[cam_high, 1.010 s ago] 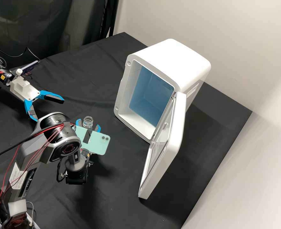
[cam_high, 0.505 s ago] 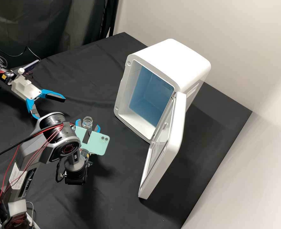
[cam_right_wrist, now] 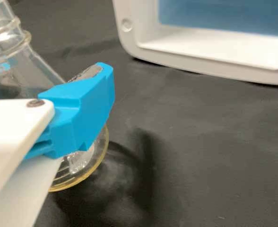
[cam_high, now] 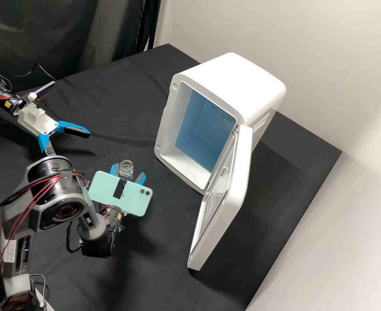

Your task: Place the flask in the incubator

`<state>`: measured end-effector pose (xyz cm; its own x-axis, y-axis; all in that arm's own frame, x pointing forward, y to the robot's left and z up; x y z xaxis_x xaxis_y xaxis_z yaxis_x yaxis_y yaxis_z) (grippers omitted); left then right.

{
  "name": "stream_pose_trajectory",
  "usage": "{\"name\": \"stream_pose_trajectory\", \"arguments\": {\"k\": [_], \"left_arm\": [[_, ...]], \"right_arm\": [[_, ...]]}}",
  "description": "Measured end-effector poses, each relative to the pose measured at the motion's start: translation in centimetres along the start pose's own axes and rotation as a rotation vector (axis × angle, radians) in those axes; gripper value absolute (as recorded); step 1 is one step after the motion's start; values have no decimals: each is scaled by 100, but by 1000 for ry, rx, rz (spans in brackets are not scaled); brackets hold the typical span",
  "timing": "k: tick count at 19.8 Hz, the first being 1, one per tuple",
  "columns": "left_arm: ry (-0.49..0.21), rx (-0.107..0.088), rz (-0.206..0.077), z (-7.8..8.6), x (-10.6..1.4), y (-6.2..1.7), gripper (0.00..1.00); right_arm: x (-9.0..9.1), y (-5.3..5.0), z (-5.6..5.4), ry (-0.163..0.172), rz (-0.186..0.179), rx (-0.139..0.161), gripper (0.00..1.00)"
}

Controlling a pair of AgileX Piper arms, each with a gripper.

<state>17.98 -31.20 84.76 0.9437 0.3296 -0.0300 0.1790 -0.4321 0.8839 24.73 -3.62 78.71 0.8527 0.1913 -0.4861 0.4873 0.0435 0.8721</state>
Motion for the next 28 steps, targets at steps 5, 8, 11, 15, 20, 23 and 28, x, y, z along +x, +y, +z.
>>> {"name": "stream_pose_trajectory", "arguments": {"k": [5,8,11,15,20,23,28], "left_arm": [[0,0,0,0,0,0,100],[0,0,0,0,0,0,100],[0,0,0,0,0,0,100],[-5,1,-1,10,4,-2,100],[-9,3,-3,19,7,-3,100],[-9,3,-3,19,7,-3,100],[-9,3,-3,19,7,-3,100]], "right_arm": [[-227,135,-62,-28,87,4,0],[-330,191,-95,-41,132,7,0],[-387,237,-95,-51,162,23,0],[-426,270,-89,-61,181,24,0],[-513,344,-90,-77,230,47,0],[-545,367,-83,-86,246,53,0],[-558,376,-74,-91,254,62,0]]}}
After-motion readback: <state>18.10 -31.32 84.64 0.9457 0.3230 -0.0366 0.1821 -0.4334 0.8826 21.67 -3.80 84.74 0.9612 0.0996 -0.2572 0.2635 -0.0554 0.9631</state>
